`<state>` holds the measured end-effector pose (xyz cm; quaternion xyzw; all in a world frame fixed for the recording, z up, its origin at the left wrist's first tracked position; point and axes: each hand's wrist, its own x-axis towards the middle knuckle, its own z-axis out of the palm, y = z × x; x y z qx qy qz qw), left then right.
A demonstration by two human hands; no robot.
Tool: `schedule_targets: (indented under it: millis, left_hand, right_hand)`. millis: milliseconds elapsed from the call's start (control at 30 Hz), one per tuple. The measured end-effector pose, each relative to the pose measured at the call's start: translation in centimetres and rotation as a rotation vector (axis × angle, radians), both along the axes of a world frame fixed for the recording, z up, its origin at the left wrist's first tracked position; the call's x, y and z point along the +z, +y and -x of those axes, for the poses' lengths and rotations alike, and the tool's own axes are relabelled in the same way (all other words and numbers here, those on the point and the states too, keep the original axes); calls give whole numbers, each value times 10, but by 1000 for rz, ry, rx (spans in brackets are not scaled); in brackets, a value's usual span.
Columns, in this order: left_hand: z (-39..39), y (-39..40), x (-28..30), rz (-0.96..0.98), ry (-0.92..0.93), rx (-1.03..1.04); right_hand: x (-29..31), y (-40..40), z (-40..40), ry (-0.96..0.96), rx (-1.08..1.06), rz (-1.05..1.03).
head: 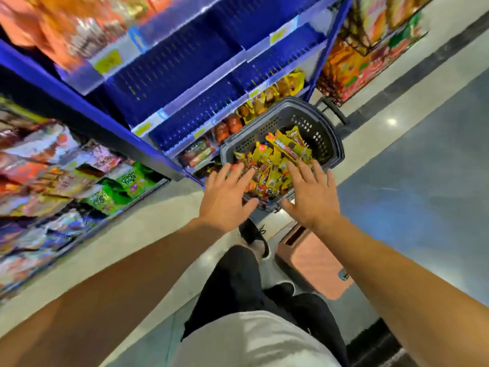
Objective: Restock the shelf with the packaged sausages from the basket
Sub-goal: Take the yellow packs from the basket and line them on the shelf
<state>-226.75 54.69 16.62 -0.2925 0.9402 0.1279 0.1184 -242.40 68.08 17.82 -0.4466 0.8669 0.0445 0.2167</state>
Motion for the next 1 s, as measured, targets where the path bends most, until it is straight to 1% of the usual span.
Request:
schedule_targets:
  millis: [133, 300, 467, 633, 733, 800, 900, 1000]
  left_hand:
    - [15, -17, 3, -47, 31, 9]
    - [29, -36, 9, -86, 42, 30]
    - [45, -51, 8, -128, 29, 62]
    - [63, -50, -9, -144, 46, 144]
    - [76, -48, -36, -189, 27, 216]
    - [87, -47, -64, -208, 23, 267]
    - [101, -38, -116, -121, 119, 376]
    - [125, -28, -184, -59, 115, 416]
  right_hand:
    - [16, -30, 17, 36, 88, -31]
    - [29, -65, 44, 50, 101, -28]
    - [28, -77, 62, 38, 135, -64]
    - [8, -72, 87, 34, 228, -110]
    - [-23, -71, 111, 17, 280, -132]
    - [-51, -73, 130, 8, 304, -140]
    - [-110, -78, 165, -5, 371, -162]
    - [-189, -85, 203, 0, 465, -157]
